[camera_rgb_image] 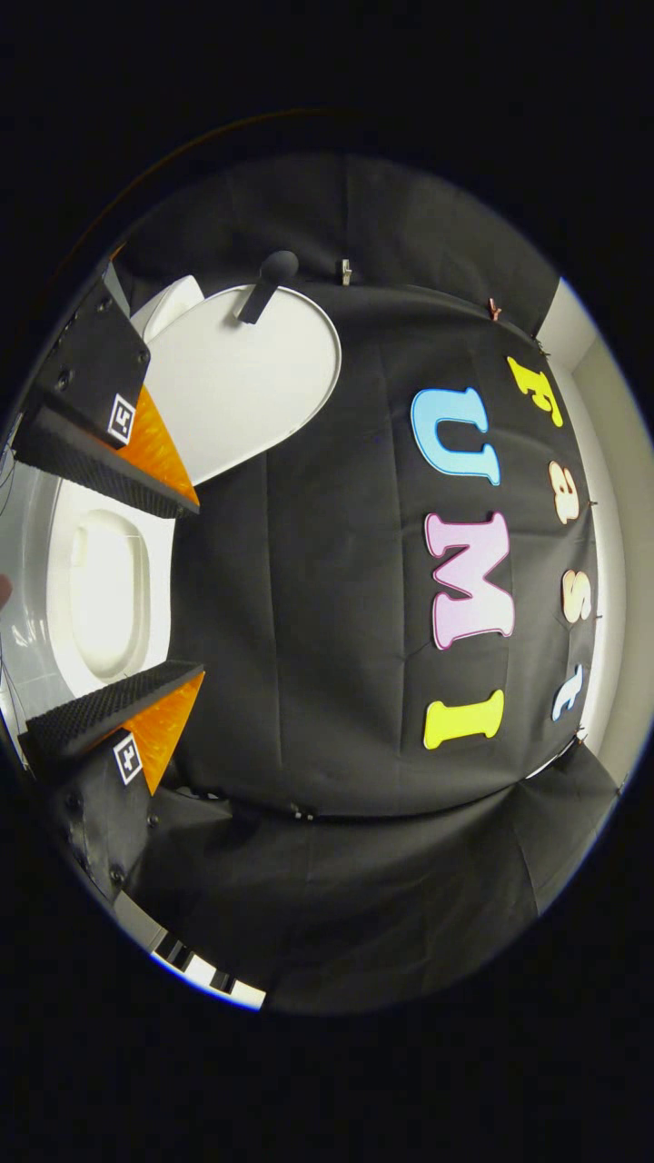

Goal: Open the toilet lid.

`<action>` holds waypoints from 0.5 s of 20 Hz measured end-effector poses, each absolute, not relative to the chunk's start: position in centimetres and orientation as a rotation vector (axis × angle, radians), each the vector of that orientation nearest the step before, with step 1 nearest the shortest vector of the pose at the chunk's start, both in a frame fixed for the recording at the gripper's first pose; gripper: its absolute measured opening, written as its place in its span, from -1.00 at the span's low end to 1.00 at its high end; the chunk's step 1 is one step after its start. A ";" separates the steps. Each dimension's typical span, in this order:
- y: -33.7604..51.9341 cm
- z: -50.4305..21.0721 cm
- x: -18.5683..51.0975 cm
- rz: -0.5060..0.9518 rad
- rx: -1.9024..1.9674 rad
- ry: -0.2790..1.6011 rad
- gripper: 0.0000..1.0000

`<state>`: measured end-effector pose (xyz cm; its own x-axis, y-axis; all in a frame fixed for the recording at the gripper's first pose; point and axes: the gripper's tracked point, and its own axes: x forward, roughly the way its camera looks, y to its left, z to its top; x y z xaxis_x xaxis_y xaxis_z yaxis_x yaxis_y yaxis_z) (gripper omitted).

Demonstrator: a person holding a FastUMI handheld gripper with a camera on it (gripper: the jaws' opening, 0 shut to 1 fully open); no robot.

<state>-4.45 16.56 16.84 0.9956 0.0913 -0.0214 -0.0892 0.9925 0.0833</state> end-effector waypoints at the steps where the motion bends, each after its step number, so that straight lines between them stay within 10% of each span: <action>1: 16.8 16.6 -4.5 0.096 0.084 0.031 0.98; 10: 15.9 16.8 -4.5 0.095 0.066 0.017 0.98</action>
